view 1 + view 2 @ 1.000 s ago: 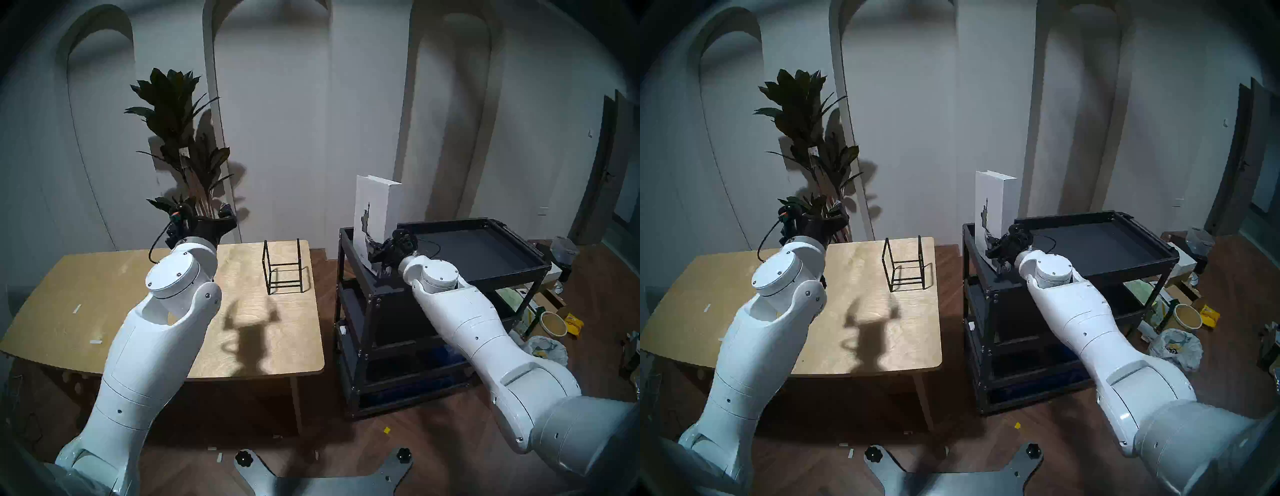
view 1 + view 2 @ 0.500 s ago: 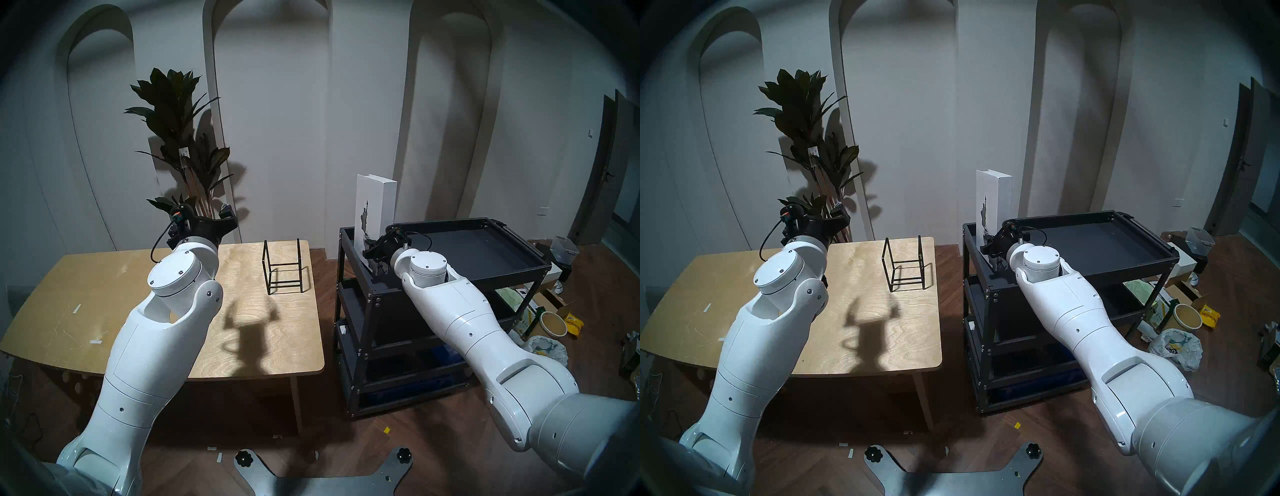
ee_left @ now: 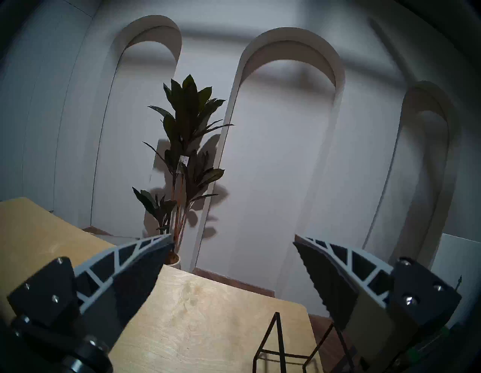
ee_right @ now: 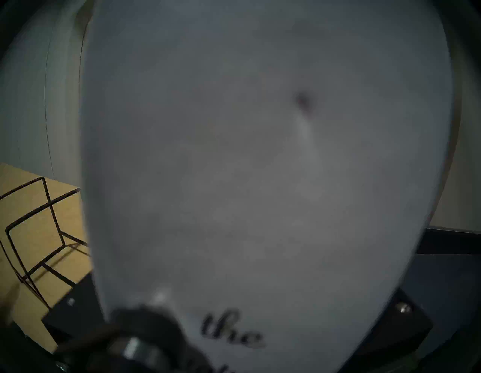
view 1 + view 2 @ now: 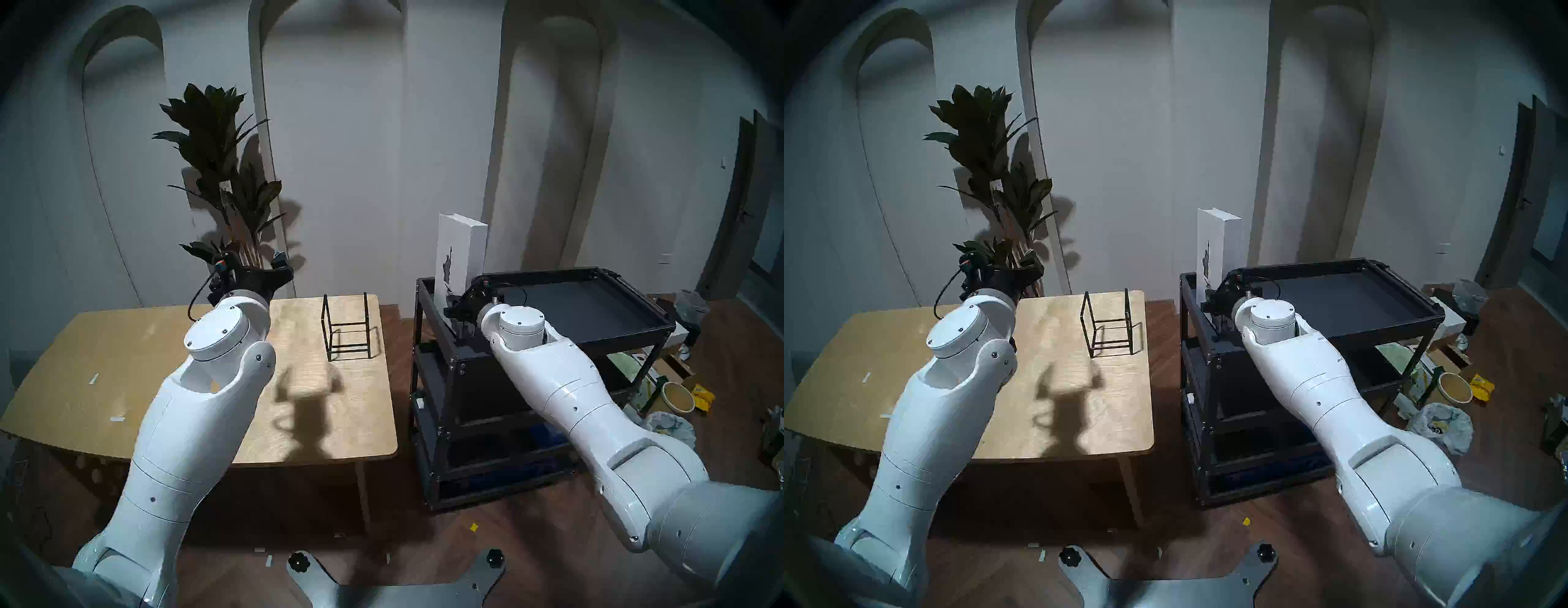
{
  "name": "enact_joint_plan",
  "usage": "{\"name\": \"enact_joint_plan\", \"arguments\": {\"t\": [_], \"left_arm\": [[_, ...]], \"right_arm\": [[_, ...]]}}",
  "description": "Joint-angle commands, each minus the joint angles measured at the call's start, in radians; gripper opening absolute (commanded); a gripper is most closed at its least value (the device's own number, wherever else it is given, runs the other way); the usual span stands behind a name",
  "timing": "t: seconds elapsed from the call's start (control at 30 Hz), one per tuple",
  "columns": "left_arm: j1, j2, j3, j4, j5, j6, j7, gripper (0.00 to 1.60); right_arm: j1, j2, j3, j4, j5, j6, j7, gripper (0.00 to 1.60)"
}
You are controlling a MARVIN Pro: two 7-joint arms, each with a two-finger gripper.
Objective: Transfer books between table and cart
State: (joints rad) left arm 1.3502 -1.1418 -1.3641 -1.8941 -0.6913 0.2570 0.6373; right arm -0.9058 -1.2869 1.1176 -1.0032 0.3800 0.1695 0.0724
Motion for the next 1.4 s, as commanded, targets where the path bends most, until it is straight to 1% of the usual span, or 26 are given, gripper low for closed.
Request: {"name": "enact_joint_plan", "arguments": {"t": [0.0,0.07,0.1,0.17,0.23,0.3,0.33,0.37,0.4,0.43,0.5,0.63,0.67,0.8,0.9,0.97,1.1,1.37], "left_arm": [[-0.030,-0.001,0.001,-0.009,0.005,0.000,-0.003,1.60],[-0.030,-0.002,0.001,-0.009,0.006,0.000,-0.003,1.60],[-0.031,-0.003,0.001,-0.008,0.007,0.002,-0.004,1.60],[-0.033,-0.004,0.001,-0.008,0.007,0.003,-0.004,1.60],[-0.036,-0.006,0.003,-0.006,0.009,0.006,-0.004,1.60],[-0.037,-0.008,0.005,-0.005,0.009,0.007,-0.004,1.60],[-0.038,-0.009,0.006,-0.006,0.010,0.008,-0.004,1.60],[-0.038,-0.010,0.006,-0.006,0.010,0.009,-0.004,1.60],[-0.037,-0.011,0.006,-0.007,0.008,0.010,-0.005,1.60],[-0.037,-0.011,0.006,-0.007,0.008,0.010,-0.005,1.60],[-0.037,-0.013,0.005,-0.010,0.009,0.011,-0.004,1.60],[-0.036,-0.014,0.004,-0.012,0.010,0.013,-0.003,1.60],[-0.036,-0.015,0.004,-0.013,0.011,0.015,-0.001,1.60],[-0.036,-0.017,0.003,-0.015,0.012,0.017,0.001,1.60],[-0.035,-0.020,0.004,-0.017,0.014,0.020,0.003,1.60],[-0.034,-0.020,0.003,-0.021,0.016,0.021,0.004,1.60],[-0.033,-0.022,0.002,-0.022,0.017,0.022,0.007,1.60],[-0.033,-0.028,0.007,-0.020,0.018,0.026,0.009,1.60]], "right_arm": [[-0.081,0.012,-0.003,0.005,0.023,0.091,-0.013,0.00],[-0.084,0.015,-0.003,-0.004,0.026,0.096,-0.016,0.00],[-0.094,0.025,0.006,-0.041,0.043,0.121,-0.021,0.00],[-0.097,0.034,0.010,-0.067,0.056,0.128,-0.031,0.00],[-0.100,0.044,0.014,-0.102,0.067,0.151,-0.048,0.00],[-0.098,0.047,0.019,-0.115,0.083,0.171,-0.065,0.00],[-0.096,0.049,0.021,-0.123,0.091,0.192,-0.075,0.00],[-0.096,0.052,0.018,-0.129,0.091,0.190,-0.087,0.00],[-0.093,0.056,0.011,-0.137,0.087,0.210,-0.096,0.00],[-0.093,0.056,0.011,-0.137,0.087,0.210,-0.096,0.00],[-0.088,0.059,-0.001,-0.142,0.089,0.242,-0.116,0.00],[-0.080,0.061,-0.014,-0.145,0.092,0.270,-0.134,0.00],[-0.072,0.061,-0.021,-0.147,0.098,0.290,-0.144,0.00],[-0.059,0.059,-0.030,-0.148,0.106,0.310,-0.156,0.00],[-0.046,0.059,-0.041,-0.146,0.121,0.346,-0.168,0.00],[-0.046,0.059,-0.045,-0.141,0.126,0.357,-0.173,0.00],[-0.057,0.067,-0.051,-0.139,0.133,0.390,-0.180,0.00],[-0.099,0.090,-0.049,-0.165,0.153,0.395,-0.199,0.00]]}}
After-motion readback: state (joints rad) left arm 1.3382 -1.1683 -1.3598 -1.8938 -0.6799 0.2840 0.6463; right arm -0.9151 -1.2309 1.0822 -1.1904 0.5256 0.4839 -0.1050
